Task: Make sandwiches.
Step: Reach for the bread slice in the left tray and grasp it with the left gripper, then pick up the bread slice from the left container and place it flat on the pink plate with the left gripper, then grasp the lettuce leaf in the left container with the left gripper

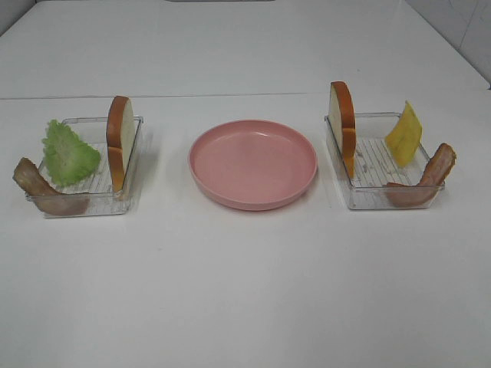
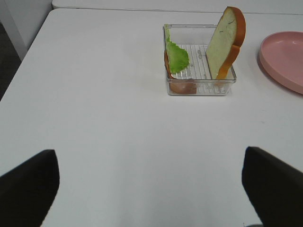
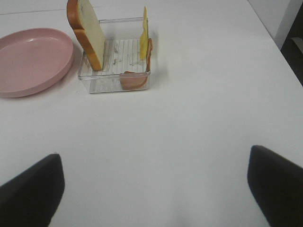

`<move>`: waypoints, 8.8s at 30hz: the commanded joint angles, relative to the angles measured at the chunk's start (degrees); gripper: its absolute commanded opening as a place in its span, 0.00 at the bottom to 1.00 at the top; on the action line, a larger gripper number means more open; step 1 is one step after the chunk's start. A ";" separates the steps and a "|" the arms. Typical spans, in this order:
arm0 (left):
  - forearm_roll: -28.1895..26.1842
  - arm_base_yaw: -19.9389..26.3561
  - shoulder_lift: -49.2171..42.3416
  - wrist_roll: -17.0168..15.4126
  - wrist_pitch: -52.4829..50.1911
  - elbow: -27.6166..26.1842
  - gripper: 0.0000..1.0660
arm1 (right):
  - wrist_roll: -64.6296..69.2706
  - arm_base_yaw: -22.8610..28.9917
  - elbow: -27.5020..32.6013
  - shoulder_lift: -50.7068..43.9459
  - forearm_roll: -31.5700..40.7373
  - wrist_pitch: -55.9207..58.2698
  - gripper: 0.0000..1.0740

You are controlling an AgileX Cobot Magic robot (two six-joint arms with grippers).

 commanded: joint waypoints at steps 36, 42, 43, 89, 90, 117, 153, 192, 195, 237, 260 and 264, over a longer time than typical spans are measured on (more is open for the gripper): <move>0.17 0.06 -0.69 0.00 -0.11 0.06 0.95 | -0.23 -0.29 0.17 -1.83 -0.40 -0.57 0.92; 0.17 0.06 0.00 0.00 -0.11 0.06 0.95 | -0.23 -0.29 0.17 -1.83 -0.40 -0.57 0.92; 0.17 0.06 0.74 0.00 -0.06 0.06 0.95 | -0.23 -0.29 0.17 -1.83 -0.40 -0.57 0.92; 1.03 -18.56 115.68 -9.00 13.75 -79.30 0.95 | -0.23 -0.29 0.17 -1.83 -0.40 -0.57 0.92; 1.03 -19.37 116.31 -9.45 13.75 -79.47 0.95 | -0.23 -0.29 0.17 -1.83 -0.40 -0.57 0.92; 1.72 -22.57 134.01 -10.20 13.29 -89.32 0.95 | -0.23 -0.29 0.17 -1.83 -0.40 -0.57 0.92; 2.58 -22.57 134.99 -11.92 13.75 -89.32 0.00 | -0.23 -0.29 0.17 -1.83 -0.40 -0.57 0.92; -27.10 -28.30 128.97 -2.98 -5.27 -89.27 0.00 | -0.23 -0.29 0.17 -1.78 -0.34 -0.57 0.92; -27.44 -30.48 131.84 -2.86 -9.45 -89.27 0.00 | -0.23 -0.29 0.17 -1.78 -0.34 -0.57 0.92; -25.38 -33.46 143.47 -4.93 -11.69 -94.37 0.64 | -0.23 -0.29 0.17 -1.78 -0.34 -0.57 0.92; 0.57 -33.46 141.06 -15.58 13.81 -110.52 0.83 | -0.23 -0.29 0.17 -1.78 -0.34 -0.57 0.92; 2.81 -33.46 135.28 -13.64 13.81 -106.91 0.82 | -0.23 -0.29 0.17 -1.78 -0.34 -0.57 0.92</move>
